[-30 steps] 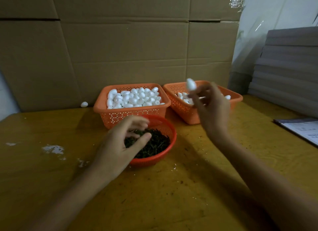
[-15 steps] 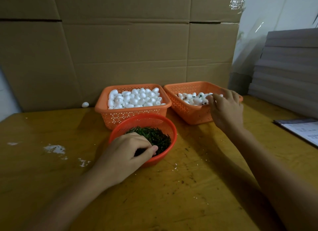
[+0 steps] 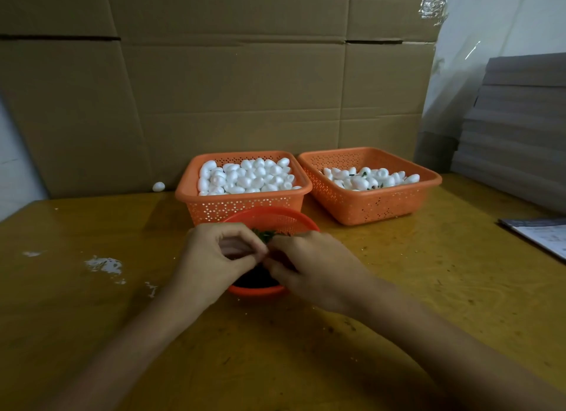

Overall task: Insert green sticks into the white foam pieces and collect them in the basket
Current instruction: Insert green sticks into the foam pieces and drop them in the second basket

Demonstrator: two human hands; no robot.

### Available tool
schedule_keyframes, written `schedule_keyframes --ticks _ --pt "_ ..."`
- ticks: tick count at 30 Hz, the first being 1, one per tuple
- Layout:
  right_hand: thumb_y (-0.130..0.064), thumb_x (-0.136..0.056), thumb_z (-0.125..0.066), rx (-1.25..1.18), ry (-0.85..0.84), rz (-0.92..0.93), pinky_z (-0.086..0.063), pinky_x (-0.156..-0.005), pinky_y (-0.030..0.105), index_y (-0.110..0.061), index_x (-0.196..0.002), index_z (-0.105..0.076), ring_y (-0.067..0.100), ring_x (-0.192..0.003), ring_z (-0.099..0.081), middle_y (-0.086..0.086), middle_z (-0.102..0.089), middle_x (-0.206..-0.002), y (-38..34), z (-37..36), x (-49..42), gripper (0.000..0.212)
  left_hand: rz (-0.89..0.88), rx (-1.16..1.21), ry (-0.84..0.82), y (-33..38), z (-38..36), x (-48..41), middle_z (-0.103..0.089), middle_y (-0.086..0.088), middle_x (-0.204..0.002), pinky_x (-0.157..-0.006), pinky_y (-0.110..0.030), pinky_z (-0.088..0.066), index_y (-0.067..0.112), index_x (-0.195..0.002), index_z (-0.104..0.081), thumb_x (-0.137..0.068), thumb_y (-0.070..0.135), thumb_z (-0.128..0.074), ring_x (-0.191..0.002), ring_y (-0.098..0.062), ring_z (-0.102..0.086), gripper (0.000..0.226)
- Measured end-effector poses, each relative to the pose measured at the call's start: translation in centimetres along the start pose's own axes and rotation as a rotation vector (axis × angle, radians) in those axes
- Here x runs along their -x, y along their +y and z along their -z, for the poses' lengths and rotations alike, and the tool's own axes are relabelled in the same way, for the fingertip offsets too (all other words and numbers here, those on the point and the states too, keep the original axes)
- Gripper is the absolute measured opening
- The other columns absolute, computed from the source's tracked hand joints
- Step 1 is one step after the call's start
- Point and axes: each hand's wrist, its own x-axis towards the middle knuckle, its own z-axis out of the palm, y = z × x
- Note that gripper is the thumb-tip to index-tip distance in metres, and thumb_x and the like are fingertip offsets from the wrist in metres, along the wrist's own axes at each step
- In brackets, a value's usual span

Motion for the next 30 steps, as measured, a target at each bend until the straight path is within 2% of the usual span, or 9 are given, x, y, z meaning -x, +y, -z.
schedule_keyframes --ticks 4,8,11,13,15,18,20,24,30 --pt "-0.035 -0.101 -0.062 -0.135 -0.158 -0.041 -0.055 -0.076 0.036 -0.032 -0.117 -0.075 0.013 -0.085 -0.067 -0.007 -0.075 -0.098 0.6 0.3 -0.4 0.021 -0.07 -0.007 0.019 0.1 -0.1 0.2 -0.078 0.008 -0.087 -0.083 -0.03 -0.063 0.02 -0.084 -0.078 -0.08 -0.006 -0.085 -0.087 -0.008 -0.076 0.027" --pt "-0.031 -0.094 -0.075 -0.26 -0.11 -0.121 -0.057 -0.085 0.036 -0.029 -0.11 -0.08 0.009 -0.094 -0.07 -0.01 -0.078 -0.105 0.9 0.0 -0.7 0.017 -0.271 -0.214 -0.074 0.3 -0.8 0.6 -0.069 0.014 -0.102 -0.084 -0.033 -0.061 0.022 -0.101 -0.073 -0.087 -0.005 -0.076 -0.101 -0.01 -0.069 0.031" --pt "-0.03 -0.094 -0.075 -0.317 -0.109 -0.135 -0.056 -0.09 0.037 -0.031 -0.103 -0.08 0.006 -0.098 -0.069 -0.014 -0.077 -0.105 1.1 0.0 -0.7 0.01 -0.28 -0.187 0.003 0.7 -0.7 -0.2 -0.066 0.017 -0.111 -0.09 -0.03 -0.059 0.03 -0.109 -0.067 -0.092 -0.002 -0.067 -0.112 -0.008 -0.066 0.036" --pt "-0.03 -0.095 -0.075 -0.34 -0.112 -0.139 -0.056 -0.091 0.036 -0.033 -0.1 -0.079 0.001 -0.098 -0.068 -0.018 -0.076 -0.104 1.1 0.0 -0.6 0.007 -0.242 -0.203 0.124 0.8 -0.2 -1.8 -0.067 0.015 -0.115 -0.094 -0.032 -0.057 0.032 -0.112 -0.065 -0.092 0.007 -0.062 -0.114 -0.006 -0.065 0.032" --pt "-0.031 -0.096 -0.074 -0.352 -0.099 -0.131 -0.057 -0.09 0.035 -0.033 -0.098 -0.078 0.0 -0.097 -0.067 -0.019 -0.075 -0.103 0.9 0.0 -0.6 0.005 -0.182 -0.401 0.157 0.6 0.7 -4.6 -0.064 0.008 -0.124 -0.1 -0.036 -0.05 0.033 -0.12 -0.065 -0.097 0.019 -0.059 -0.122 -0.012 -0.059 0.028" --pt "-0.034 -0.096 -0.073 -0.307 -0.041 -0.129 -0.056 -0.086 0.036 -0.034 -0.098 -0.077 0.002 -0.096 -0.067 -0.017 -0.075 -0.102 0.5 -0.4 -0.4 0.005 0.073 -0.696 -0.045 0.2 1.9 -9.2 -0.06 -0.004 -0.136 -0.109 -0.044 -0.041 0.039 -0.137 -0.058 -0.103 0.051 -0.048 -0.135 -0.025 -0.049 0.038" --pt "-0.034 -0.096 -0.073 -0.281 -0.007 -0.134 -0.056 -0.085 0.036 -0.035 -0.099 -0.076 0.004 -0.096 -0.067 -0.016 -0.075 -0.102 0.1 -0.7 -0.3 0.005 0.23 -0.77 -0.216 -0.3 2.0 -11.6 -0.058 -0.005 -0.147 -0.113 -0.044 -0.036 0.039 -0.142 -0.056 -0.103 0.064 -0.035 -0.141 -0.028 -0.045 0.051" --pt "-0.035 -0.095 -0.073 -0.277 0.014 -0.134 -0.055 -0.084 0.035 -0.036 -0.098 -0.076 0.004 -0.095 -0.067 -0.017 -0.075 -0.1 -0.1 -1.0 -0.2 0.004 0.351 -0.874 -0.434 -1.7 0.6 -14.0 -0.035 -0.007 -0.168 -0.128 -0.048 -0.013 0.03 -0.156 -0.047 -0.104 0.071 -0.014 -0.156 -0.029 -0.027 0.074" --pt "-0.033 -0.096 -0.073 -0.315 0.006 -0.14 -0.055 -0.085 0.034 -0.035 -0.097 -0.077 0.001 -0.095 -0.067 -0.017 -0.076 -0.099 0.1 -1.0 -0.3 0.005 0.366 -0.883 -0.41 -2.5 0.2 -14.5 -0.04 -0.01 -0.165 -0.128 -0.049 -0.014 0.02 -0.16 -0.04 -0.106 0.067 -0.012 -0.155 -0.027 -0.03 0.077"
